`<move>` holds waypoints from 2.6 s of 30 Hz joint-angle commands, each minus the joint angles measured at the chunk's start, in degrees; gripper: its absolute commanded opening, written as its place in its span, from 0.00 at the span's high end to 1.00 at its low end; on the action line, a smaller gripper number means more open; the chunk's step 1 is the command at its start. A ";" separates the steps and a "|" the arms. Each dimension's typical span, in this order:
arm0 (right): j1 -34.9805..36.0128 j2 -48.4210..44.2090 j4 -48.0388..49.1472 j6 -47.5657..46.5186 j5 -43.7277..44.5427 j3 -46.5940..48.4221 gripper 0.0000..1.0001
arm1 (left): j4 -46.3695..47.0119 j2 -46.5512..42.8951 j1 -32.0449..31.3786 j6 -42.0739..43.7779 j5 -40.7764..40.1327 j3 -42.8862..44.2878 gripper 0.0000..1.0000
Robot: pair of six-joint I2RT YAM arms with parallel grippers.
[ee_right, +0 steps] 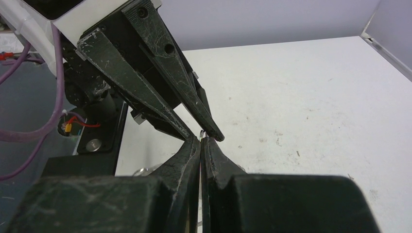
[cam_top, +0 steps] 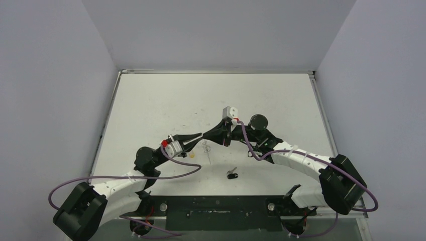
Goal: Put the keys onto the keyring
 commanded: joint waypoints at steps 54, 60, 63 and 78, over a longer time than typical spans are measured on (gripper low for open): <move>-5.84 7.40 -22.57 -26.39 4.80 8.16 0.38 | -37.16 8.96 3.74 16.68 3.00 22.04 1.00; -5.09 8.06 -29.07 -33.49 5.13 11.54 0.38 | -40.37 8.76 3.74 18.67 5.34 22.96 1.00; -4.93 7.66 -30.76 -35.86 4.06 12.66 0.39 | -40.92 8.78 3.67 18.98 6.02 23.04 1.00; -4.59 6.04 -32.67 -40.54 -0.45 14.84 0.61 | -41.33 8.68 3.28 19.34 6.46 22.95 1.00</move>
